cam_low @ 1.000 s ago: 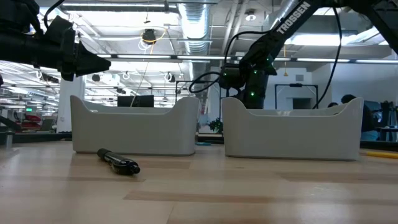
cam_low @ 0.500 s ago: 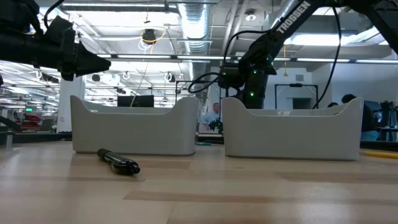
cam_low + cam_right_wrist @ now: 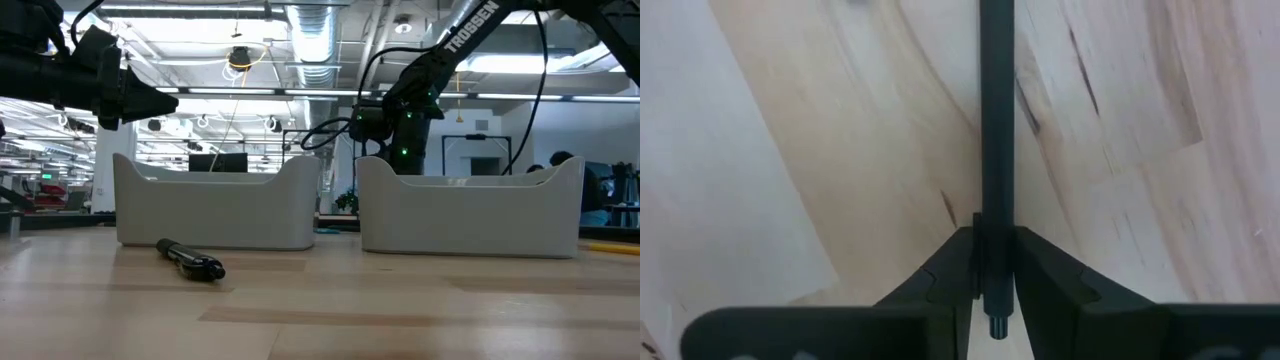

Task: Sort pens & pencils
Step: Put the top right black pen into the right gray bin

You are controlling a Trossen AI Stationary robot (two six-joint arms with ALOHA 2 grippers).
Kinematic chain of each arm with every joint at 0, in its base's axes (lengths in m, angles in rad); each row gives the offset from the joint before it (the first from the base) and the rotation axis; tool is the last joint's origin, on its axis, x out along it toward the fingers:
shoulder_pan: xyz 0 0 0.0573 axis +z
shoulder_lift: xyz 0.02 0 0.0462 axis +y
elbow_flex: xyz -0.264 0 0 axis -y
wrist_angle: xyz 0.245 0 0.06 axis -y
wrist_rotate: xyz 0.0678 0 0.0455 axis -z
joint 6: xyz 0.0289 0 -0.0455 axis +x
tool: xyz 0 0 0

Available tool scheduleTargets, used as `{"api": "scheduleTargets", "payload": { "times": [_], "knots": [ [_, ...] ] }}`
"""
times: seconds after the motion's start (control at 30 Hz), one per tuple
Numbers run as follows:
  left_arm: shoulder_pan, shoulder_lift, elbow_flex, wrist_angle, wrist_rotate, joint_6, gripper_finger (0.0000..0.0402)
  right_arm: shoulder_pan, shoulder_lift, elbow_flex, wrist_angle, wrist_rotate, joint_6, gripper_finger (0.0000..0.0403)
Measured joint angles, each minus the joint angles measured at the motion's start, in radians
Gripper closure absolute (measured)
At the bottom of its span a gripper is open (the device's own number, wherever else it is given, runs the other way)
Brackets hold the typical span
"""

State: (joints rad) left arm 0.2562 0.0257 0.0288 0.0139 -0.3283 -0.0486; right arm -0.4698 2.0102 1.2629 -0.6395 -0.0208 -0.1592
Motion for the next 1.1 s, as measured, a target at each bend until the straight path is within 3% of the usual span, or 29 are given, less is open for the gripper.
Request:
{"api": "scheduleTargets", "payload": {
  "times": [0.8,1.1],
  "knots": [
    [0.0,0.0,0.0,0.0,0.0,0.0,0.0283,0.005,0.0,0.0,-0.002,-0.001,0.001,0.0309],
    [0.0,0.0,0.0,0.0,0.0,0.0,0.0283,0.005,0.0,-0.002,0.012,0.0,0.028,0.0277]
  ]
}}
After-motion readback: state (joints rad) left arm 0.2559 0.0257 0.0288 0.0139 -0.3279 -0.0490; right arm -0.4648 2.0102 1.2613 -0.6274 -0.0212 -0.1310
